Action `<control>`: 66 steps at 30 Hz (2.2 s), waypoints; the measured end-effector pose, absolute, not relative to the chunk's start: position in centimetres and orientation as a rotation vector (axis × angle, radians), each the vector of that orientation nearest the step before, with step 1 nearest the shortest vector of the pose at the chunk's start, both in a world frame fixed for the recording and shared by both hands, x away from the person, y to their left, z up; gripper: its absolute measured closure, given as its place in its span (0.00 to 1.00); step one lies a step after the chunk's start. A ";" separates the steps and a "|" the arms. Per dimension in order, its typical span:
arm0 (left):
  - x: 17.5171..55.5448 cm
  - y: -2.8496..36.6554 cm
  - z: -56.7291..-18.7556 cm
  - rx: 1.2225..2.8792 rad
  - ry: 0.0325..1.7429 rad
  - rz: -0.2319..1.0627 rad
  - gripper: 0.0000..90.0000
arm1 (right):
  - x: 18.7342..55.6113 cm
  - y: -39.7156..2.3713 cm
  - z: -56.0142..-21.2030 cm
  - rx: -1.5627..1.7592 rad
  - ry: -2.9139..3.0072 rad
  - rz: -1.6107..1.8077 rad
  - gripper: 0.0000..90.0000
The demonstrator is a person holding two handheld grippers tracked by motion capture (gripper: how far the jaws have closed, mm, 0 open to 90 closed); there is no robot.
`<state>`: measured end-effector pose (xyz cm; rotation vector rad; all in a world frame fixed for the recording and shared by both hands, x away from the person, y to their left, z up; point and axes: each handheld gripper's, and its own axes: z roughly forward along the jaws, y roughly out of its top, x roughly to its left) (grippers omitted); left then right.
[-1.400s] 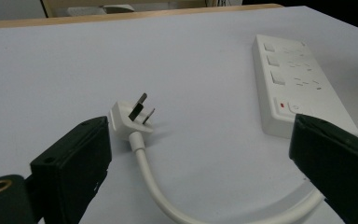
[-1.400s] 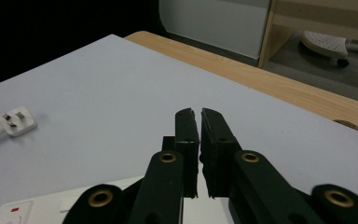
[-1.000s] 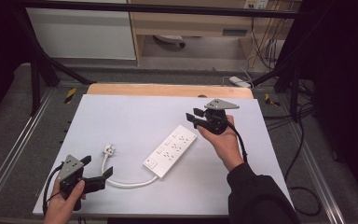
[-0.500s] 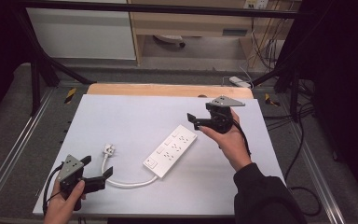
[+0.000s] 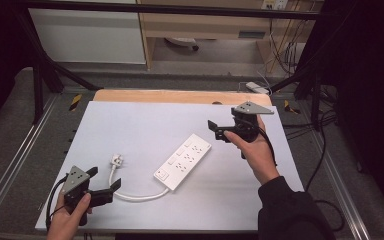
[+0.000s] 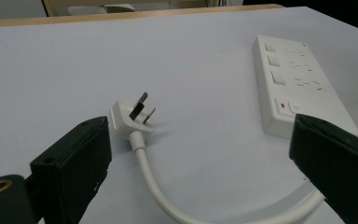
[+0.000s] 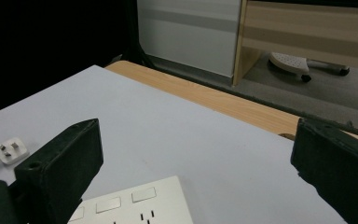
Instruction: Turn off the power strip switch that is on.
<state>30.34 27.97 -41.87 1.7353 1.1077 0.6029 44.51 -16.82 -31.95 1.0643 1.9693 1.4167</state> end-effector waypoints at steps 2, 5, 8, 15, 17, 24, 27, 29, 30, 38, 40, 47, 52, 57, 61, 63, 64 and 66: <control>30.3 28.0 -41.9 1.736 1.108 0.603 0.06 | 44.4 -17.1 -31.8 1.067 1.956 1.423 0.03; 30.3 28.0 -41.9 1.736 1.108 0.603 0.06 | 44.3 -17.7 -31.8 1.066 1.947 1.429 0.03; 30.3 28.0 -41.9 1.735 1.108 0.603 0.06 | 44.1 -18.2 -31.7 1.070 1.935 1.426 0.03; 30.3 28.0 -41.9 1.733 1.112 0.604 0.06 | 43.6 -19.4 -31.9 1.078 1.904 1.418 0.04; 30.3 28.0 -41.9 1.731 1.113 0.604 0.06 | 43.5 -19.7 -32.0 1.080 1.902 1.411 0.04; 30.3 28.0 -41.8 1.728 1.111 0.605 0.06 | 43.0 -21.0 -32.1 1.096 1.875 1.415 0.04; 30.3 28.0 -41.9 1.728 1.115 0.603 0.06 | 42.7 -21.5 -32.3 1.102 1.861 1.418 0.04; 30.3 28.0 -41.9 1.728 1.113 0.602 0.06 | 42.6 -21.9 -32.5 1.103 1.856 1.418 0.04; 30.3 28.1 -41.9 1.733 1.112 0.602 0.06 | 42.5 -22.1 -32.5 1.105 1.854 1.415 0.04; 30.3 28.1 -41.8 1.730 1.111 0.604 0.06 | 41.5 -23.7 -33.2 1.123 1.829 1.415 0.05; 30.3 28.1 -41.8 1.730 1.112 0.603 0.06 | 41.2 -24.0 -33.3 1.121 1.823 1.418 0.05; 30.3 28.1 -41.8 1.726 1.114 0.605 0.06 | 39.8 -24.9 -34.1 1.110 1.811 1.417 0.05; 30.3 28.2 -41.8 1.724 1.116 0.603 0.06 | 38.6 -25.6 -35.2 1.116 1.807 1.417 0.05; 30.3 28.2 -41.8 1.723 1.115 0.606 0.06 | 37.3 -26.2 -36.8 1.117 1.801 1.408 0.05; 30.3 28.2 -41.8 1.723 1.114 0.607 0.06 | 36.2 -26.5 -38.3 1.104 1.812 1.386 0.05; 30.3 28.3 -41.8 1.722 1.115 0.608 0.06 | 35.8 -26.7 -38.9 1.093 1.823 1.373 0.04; 30.3 28.3 -41.8 1.723 1.114 0.608 0.06 | 35.5 -26.8 -39.2 1.096 1.827 1.373 0.04; 30.3 28.3 -41.8 1.721 1.113 0.609 0.06 | 35.1 -26.9 -39.8 1.099 1.837 1.368 0.04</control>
